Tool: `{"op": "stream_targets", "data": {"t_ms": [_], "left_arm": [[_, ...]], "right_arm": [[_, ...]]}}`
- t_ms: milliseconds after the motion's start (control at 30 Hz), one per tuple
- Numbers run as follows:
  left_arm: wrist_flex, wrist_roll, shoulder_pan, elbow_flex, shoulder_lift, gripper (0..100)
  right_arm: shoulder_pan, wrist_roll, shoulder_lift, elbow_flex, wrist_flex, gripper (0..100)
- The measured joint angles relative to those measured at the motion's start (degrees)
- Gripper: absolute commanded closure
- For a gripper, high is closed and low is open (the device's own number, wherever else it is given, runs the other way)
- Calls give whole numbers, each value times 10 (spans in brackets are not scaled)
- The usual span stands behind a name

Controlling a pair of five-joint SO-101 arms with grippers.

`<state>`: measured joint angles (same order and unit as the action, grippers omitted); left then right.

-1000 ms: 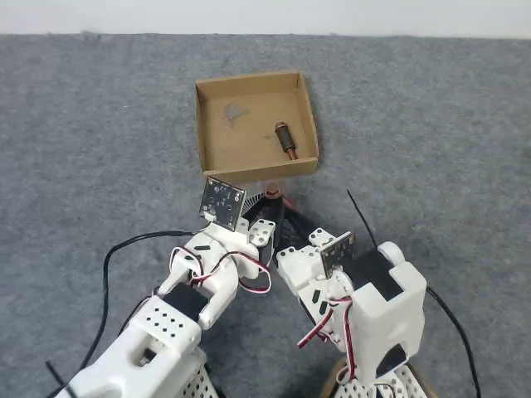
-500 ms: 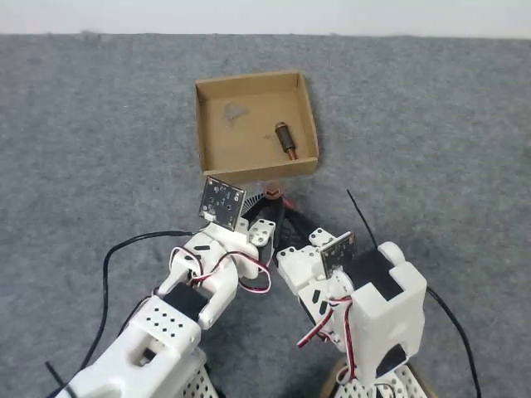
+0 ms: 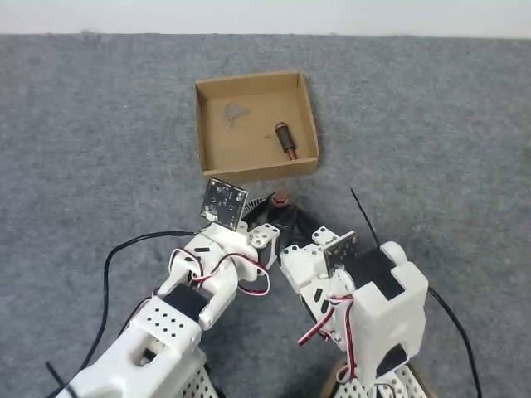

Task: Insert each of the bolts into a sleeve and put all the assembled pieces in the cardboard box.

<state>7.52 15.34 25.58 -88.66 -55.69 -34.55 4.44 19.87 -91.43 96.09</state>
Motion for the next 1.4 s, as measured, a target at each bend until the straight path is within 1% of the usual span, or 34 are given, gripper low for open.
{"op": "stream_targets", "data": {"t_ms": [267,467,600,700,867,933,1000,1200,1400], "left_arm": [[0,0,0,1,0,829],[0,0,1,32,0,830],[4,0,-29,50,0,830],[53,2,-66,92,0,830],[215,0,-99,191,0,830],[255,0,-113,213,0,830],[268,0,-131,222,0,830],[272,0,-217,230,0,831],[324,-1,-303,230,0,831]], "right_arm": [[1,0,0,0,0,992],[1,0,0,0,0,992],[1,0,0,0,0,992],[1,0,0,0,0,992],[1,0,0,0,0,992],[1,0,0,0,0,992],[1,0,0,0,0,992],[1,0,0,0,0,992],[1,0,0,0,0,992]]}}
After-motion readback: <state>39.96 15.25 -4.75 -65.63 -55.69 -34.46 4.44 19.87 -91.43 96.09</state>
